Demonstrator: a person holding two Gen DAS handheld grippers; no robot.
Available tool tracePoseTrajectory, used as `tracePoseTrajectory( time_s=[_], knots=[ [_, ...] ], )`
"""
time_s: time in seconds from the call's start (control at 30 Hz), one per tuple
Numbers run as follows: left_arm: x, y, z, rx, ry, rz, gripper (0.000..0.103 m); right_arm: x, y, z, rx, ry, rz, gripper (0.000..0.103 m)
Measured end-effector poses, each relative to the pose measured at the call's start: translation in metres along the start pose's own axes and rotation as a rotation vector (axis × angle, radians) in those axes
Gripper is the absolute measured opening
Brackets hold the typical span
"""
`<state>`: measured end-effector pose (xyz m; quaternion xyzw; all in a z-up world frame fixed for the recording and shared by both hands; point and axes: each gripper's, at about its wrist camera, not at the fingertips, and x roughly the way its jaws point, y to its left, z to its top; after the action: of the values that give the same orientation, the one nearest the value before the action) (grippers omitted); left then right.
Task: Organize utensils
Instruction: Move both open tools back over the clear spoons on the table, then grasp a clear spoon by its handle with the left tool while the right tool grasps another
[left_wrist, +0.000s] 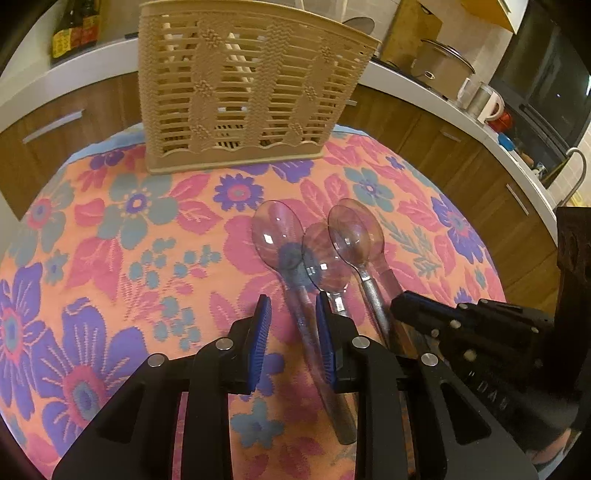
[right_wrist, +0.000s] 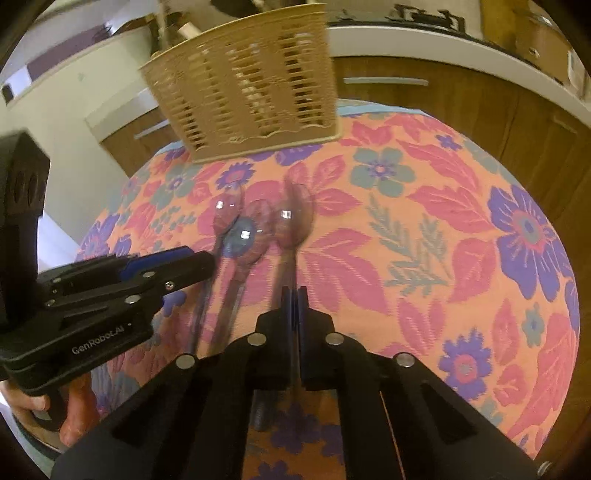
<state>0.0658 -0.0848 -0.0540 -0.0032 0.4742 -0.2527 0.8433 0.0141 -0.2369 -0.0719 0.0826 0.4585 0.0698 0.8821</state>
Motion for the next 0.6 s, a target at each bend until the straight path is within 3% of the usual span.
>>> tracePoseTrajectory(
  time_s=[0.17, 0.3, 0.43, 0.6],
  knots=[
    [0.006, -0.009, 0.001, 0.036, 0.006, 0.048, 0.023, -0.005, -0.015, -0.002, 0.027, -0.003, 0.002, 0.001],
    [0.008, -0.014, 0.001, 0.076, 0.003, 0.102, 0.015, -0.007, -0.026, -0.003, 0.063, -0.005, 0.011, 0.001],
    [0.007, -0.011, 0.000, 0.070, -0.003, 0.087, 0.014, -0.010, -0.035, -0.003, 0.086, -0.002, 0.029, 0.001],
    [0.004, -0.010, -0.002, 0.082, 0.004, 0.101, 0.011, -0.005, -0.053, -0.005, 0.175, 0.041, 0.119, 0.001]
  ],
)
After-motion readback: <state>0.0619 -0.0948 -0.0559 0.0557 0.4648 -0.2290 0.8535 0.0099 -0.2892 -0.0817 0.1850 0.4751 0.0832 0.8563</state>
